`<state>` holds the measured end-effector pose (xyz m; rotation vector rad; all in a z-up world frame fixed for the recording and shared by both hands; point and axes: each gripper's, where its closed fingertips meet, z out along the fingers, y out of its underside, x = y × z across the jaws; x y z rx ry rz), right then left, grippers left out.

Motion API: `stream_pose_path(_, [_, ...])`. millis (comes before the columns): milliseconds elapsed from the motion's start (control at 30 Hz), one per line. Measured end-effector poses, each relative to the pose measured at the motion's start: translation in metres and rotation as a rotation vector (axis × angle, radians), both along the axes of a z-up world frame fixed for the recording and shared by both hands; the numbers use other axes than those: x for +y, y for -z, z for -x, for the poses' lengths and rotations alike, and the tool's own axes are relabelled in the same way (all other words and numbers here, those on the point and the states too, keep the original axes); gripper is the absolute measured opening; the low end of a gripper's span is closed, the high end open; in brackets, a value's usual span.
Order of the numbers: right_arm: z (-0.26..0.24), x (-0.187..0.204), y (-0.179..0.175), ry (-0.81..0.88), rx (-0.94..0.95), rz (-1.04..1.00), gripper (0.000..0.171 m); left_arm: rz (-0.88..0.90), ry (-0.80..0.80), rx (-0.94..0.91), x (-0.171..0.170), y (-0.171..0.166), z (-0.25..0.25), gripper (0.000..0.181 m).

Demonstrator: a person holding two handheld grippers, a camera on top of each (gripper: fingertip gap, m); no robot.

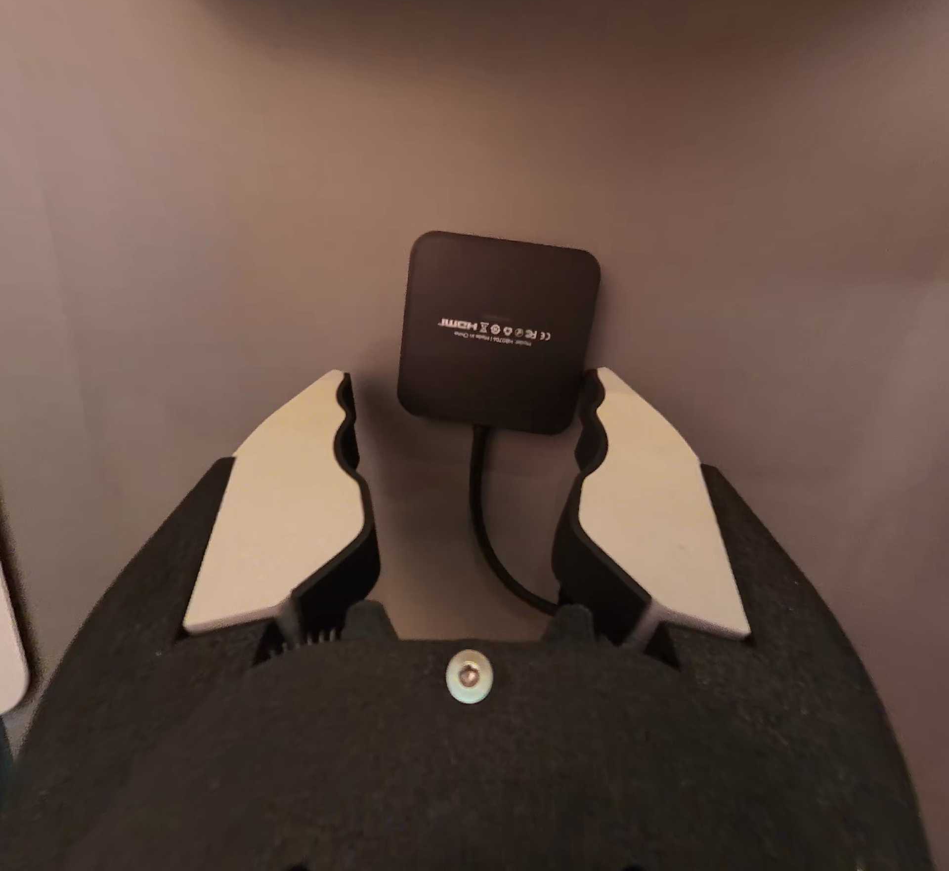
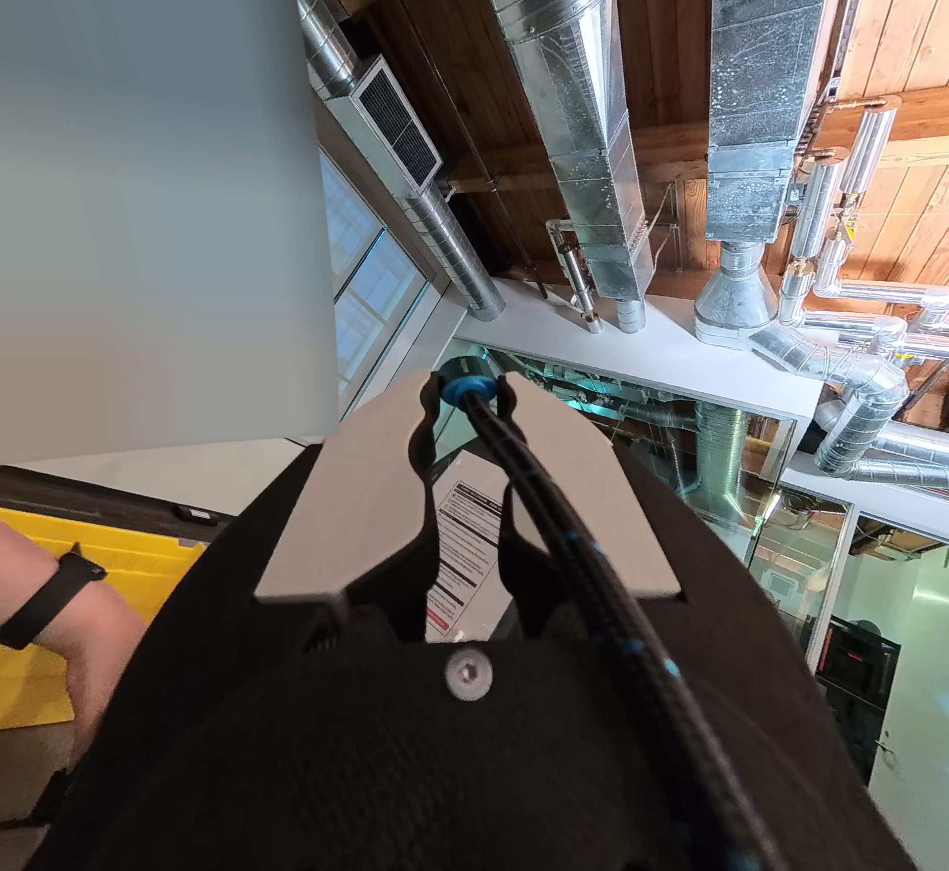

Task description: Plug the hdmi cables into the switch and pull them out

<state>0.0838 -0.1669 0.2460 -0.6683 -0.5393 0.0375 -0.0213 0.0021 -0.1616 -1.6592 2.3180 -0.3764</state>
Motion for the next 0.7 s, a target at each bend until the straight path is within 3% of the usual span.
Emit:
stream_pose_path(167, [0.000,0.002,0.001,0.010,-0.005,0.008,0.021,0.061,-0.018,0.008,-0.006,0.002,-0.002,0.083])
stream_pose_path(233, [0.000,0.003,0.001,0.014,-0.006,0.015,0.021,0.055,-0.064,0.005,-0.002,0.001,-0.003,0.068])
stream_pose_path(400, [0.000,0.002,0.002,0.017,-0.010,0.017,0.021,0.042,-0.171,0.052,0.000,-0.003,0.002,0.068])
stream_pose_path(533, [0.002,0.005,0.004,0.016,-0.014,0.028,0.021,0.025,-0.238,-0.071,0.000,-0.035,-0.001,0.068])
stream_pose_path(700, [0.016,0.022,0.014,0.023,-0.035,0.080,0.021,0.032,-0.368,-0.332,0.000,-0.104,-0.002,0.068])
